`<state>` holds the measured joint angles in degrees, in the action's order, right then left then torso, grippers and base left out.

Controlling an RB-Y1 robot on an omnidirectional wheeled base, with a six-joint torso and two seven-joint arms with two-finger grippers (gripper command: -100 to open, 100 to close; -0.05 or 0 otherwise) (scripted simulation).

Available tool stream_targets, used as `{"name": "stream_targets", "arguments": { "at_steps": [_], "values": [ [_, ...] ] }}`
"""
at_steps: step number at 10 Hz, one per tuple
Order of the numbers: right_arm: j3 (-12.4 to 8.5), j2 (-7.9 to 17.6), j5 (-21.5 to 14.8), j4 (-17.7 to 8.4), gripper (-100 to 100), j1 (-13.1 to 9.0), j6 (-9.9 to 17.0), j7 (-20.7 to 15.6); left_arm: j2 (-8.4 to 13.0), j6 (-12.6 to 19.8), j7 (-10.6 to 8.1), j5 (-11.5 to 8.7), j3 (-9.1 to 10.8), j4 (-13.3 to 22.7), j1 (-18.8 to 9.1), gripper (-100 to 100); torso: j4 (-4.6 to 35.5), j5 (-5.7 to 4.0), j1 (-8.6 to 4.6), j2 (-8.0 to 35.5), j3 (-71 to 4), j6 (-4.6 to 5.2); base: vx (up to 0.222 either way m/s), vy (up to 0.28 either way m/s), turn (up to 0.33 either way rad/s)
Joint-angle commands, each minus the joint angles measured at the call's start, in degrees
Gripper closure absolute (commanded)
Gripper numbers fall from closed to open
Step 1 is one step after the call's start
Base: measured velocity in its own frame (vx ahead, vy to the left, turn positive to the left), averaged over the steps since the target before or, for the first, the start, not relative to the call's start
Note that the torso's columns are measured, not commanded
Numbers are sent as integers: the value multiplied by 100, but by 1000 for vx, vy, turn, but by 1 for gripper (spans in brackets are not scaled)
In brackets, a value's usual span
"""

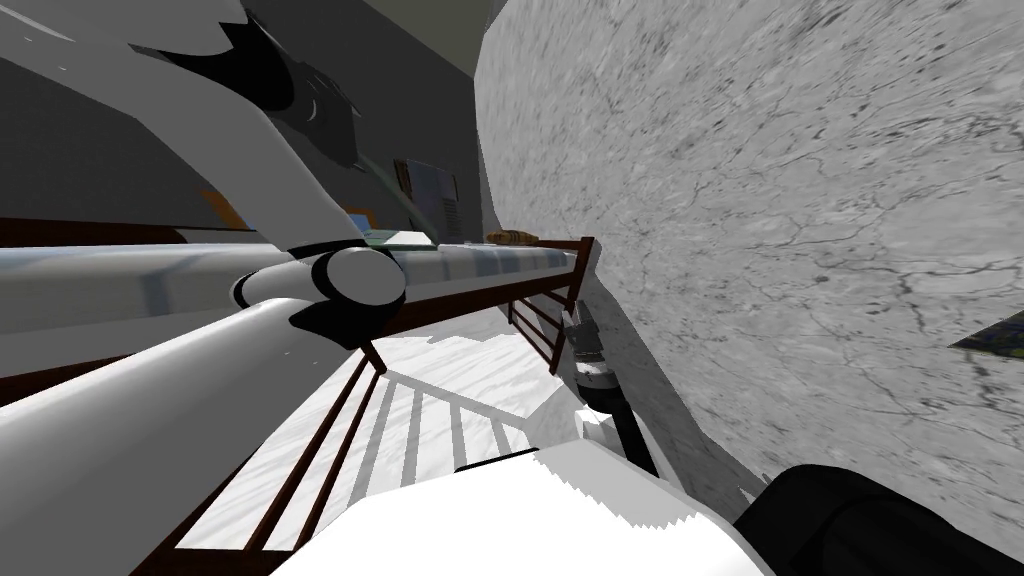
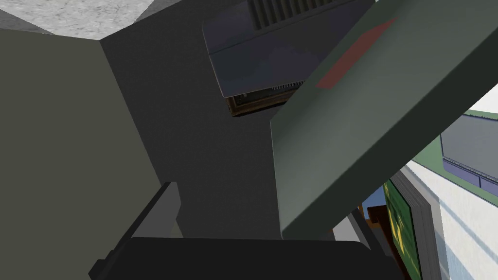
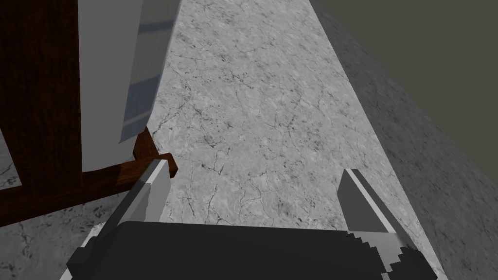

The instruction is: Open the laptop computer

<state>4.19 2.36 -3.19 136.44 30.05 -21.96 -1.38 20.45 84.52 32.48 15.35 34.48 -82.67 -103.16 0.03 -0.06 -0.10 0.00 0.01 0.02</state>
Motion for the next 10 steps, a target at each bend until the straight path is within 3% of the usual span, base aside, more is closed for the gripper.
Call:
{"name": "stream_targets", "arguments": {
  "at_steps": [1, 2, 3, 4, 7, 8, 9, 10],
  "values": [
    [0, 0, 0, 0, 0, 0, 0, 0, 285, -269, -153, -291, -290, 292, 27, -100, 0, 1, 4, -5, -2, -2, -33, -32, -101],
    [0, 0, 0, 0, 0, 0, 0, 0, 344, -269, -153, -320, -317, 358, 27, -100, 2, -3, -5, -1, 0, 3, -34, -27, -59],
    [0, 0, 0, 0, 0, 0, 0, 0, 565, -515, -310, -541, -559, 614, 47, -100, 1, -1, -3, 3, 2, -1, -44, -32, -92],
    [0, 0, 0, 0, 0, 0, 0, 0, 689, -515, -310, -636, -630, 710, 47, -100, 3, -1, -1, 8, 5, 0, -39, -28, -45],
    [0, 0, 0, 0, 0, 0, 0, 0, 1213, -988, -625, -1154, -1150, 1229, 86, -100, -1, 6, 12, 2, 1, -4, -41, -38, -83],
    [0, 0, 0, 0, 0, 0, 0, 0, 1380, -1007, -625, -1269, -1257, 1395, 86, -100, -4, 7, 13, -1, -2, -1, -37, -28, -43],
    [0, 0, 0, 0, 0, 0, 0, 0, 1569, -1249, -782, -1479, -1451, 1581, 105, -100, -4, 8, 16, -4, -4, -4, -29, -41, -65],
    [0, 0, 0, 0, 0, 0, 0, 0, 1725, -1254, -782, -1585, -1570, 1763, 105, -100, -5, 7, 11, -5, -5, -2, -32, -29, -53]
  ]
}}
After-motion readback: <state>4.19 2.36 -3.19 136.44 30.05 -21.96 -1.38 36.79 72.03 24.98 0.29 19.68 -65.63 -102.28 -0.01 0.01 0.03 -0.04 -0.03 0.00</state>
